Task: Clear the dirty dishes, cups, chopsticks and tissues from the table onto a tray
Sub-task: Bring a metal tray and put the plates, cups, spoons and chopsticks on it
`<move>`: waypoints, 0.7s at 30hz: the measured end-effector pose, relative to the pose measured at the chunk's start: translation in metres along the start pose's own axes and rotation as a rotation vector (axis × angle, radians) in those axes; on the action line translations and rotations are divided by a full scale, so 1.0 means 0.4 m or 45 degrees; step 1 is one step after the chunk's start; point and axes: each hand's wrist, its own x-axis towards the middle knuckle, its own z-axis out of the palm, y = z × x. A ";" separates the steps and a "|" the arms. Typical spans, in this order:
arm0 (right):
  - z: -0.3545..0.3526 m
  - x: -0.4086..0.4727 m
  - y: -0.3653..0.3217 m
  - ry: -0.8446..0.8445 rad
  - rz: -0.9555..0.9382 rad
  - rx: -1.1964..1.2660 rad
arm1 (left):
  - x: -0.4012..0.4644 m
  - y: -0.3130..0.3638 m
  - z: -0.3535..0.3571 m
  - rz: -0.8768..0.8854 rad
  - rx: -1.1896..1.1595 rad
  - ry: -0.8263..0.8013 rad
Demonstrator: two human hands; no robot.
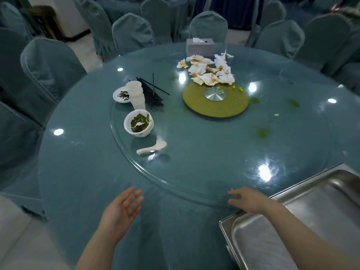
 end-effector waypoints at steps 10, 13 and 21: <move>0.038 0.027 -0.065 0.210 -0.117 0.172 | 0.016 -0.014 0.016 -0.024 0.092 -0.017; 0.035 0.040 -0.076 0.252 -0.143 0.214 | 0.020 -0.009 0.029 -0.008 0.144 -0.009; 0.042 0.047 -0.040 0.185 -0.080 0.106 | 0.030 -0.014 0.104 0.110 0.390 -0.010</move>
